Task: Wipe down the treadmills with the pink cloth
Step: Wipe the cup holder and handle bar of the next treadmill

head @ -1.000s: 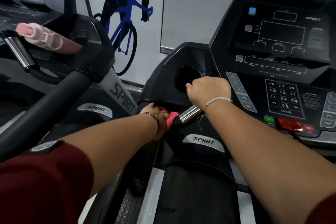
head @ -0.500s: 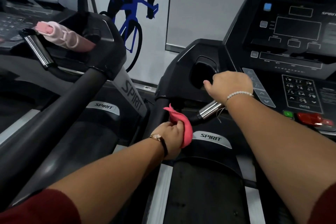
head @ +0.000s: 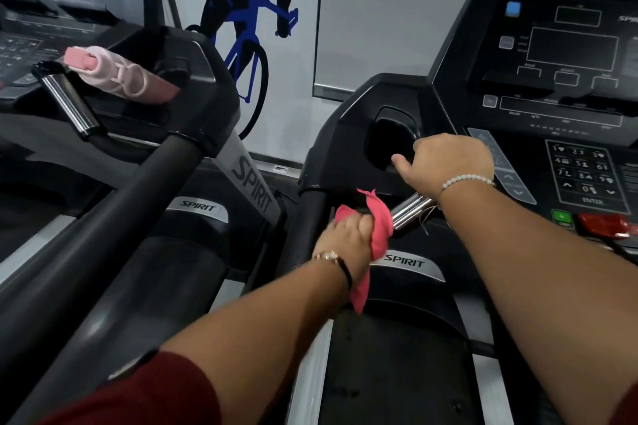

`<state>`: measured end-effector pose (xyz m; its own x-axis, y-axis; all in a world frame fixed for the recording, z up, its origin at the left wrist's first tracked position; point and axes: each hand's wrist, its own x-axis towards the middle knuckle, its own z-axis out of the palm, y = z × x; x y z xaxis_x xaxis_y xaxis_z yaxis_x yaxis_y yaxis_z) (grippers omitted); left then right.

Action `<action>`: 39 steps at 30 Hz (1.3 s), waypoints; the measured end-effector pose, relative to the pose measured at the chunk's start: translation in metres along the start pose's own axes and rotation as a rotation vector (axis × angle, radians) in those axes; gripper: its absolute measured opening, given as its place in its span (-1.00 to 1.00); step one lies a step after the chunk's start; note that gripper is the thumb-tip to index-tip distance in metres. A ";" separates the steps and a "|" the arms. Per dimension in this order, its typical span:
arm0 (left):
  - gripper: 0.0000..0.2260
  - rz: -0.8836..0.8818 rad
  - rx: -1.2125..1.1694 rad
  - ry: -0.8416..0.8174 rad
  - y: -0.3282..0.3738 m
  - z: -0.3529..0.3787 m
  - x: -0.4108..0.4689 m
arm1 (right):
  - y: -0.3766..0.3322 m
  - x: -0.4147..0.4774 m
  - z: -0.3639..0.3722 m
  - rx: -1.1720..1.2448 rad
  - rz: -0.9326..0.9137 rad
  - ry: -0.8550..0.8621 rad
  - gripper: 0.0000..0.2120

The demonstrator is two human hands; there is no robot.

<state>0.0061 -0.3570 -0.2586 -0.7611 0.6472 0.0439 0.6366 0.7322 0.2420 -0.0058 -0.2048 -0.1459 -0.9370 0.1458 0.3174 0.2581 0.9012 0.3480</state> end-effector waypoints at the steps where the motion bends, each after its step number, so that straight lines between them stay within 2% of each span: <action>1: -0.42 0.015 0.070 -0.030 -0.004 -0.007 0.007 | 0.000 0.000 0.000 0.008 0.002 0.000 -0.51; 3: -0.39 0.053 0.218 -0.070 -0.002 -0.019 0.011 | 0.000 -0.001 -0.001 0.016 0.004 -0.001 -0.52; 5: -0.50 0.025 0.278 -0.045 0.005 -0.021 0.006 | 0.000 -0.001 -0.002 0.016 0.005 -0.006 -0.53; 8: -0.70 -0.097 0.135 -0.012 0.005 -0.019 -0.014 | 0.001 -0.001 -0.002 0.021 0.013 -0.008 -0.54; 11: -0.67 0.025 0.177 0.049 -0.014 -0.021 -0.034 | -0.001 -0.001 -0.002 0.024 0.012 -0.004 -0.54; 14: -0.80 -0.008 0.173 0.141 -0.034 -0.039 -0.045 | -0.001 -0.001 -0.002 0.020 0.014 -0.011 -0.54; 16: -0.75 -0.108 0.182 0.137 -0.047 -0.049 -0.046 | 0.000 -0.001 -0.003 0.020 0.016 -0.021 -0.53; 19: -0.35 -0.273 0.143 0.035 -0.054 -0.049 -0.052 | 0.000 -0.002 -0.003 0.017 0.016 -0.027 -0.52; 20: -0.30 -0.294 0.137 0.026 -0.051 -0.043 -0.056 | -0.001 -0.002 -0.003 0.013 0.015 -0.028 -0.52; 22: -0.41 -0.298 0.137 0.082 -0.042 -0.029 -0.064 | -0.001 -0.002 -0.003 0.006 0.016 -0.027 -0.52; 24: -0.56 -0.333 0.008 0.160 -0.040 -0.018 -0.065 | 0.000 -0.002 -0.004 -0.003 0.017 -0.026 -0.53; 28: -0.69 -0.593 -0.422 0.240 -0.059 -0.019 -0.040 | -0.001 -0.004 -0.004 0.001 0.016 -0.012 -0.54; 30: -0.67 -0.663 -0.400 0.264 -0.068 -0.023 -0.028 | -0.001 -0.003 -0.004 0.003 0.014 -0.002 -0.55; 33: -0.50 -0.560 -0.143 0.281 -0.071 -0.027 -0.020 | 0.000 -0.002 -0.002 0.003 0.009 0.005 -0.54; 35: -0.35 -0.497 -0.059 0.272 -0.065 -0.027 -0.022 | 0.000 -0.001 -0.002 0.006 0.008 -0.001 -0.54; 39: -0.35 -0.352 -0.200 0.284 -0.035 -0.012 -0.045 | 0.000 -0.001 -0.002 0.016 0.013 -0.003 -0.55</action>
<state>0.0169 -0.4141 -0.2576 -0.9471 0.2643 0.1821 0.3199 0.8225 0.4702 -0.0045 -0.2058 -0.1446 -0.9342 0.1590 0.3195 0.2670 0.9055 0.3299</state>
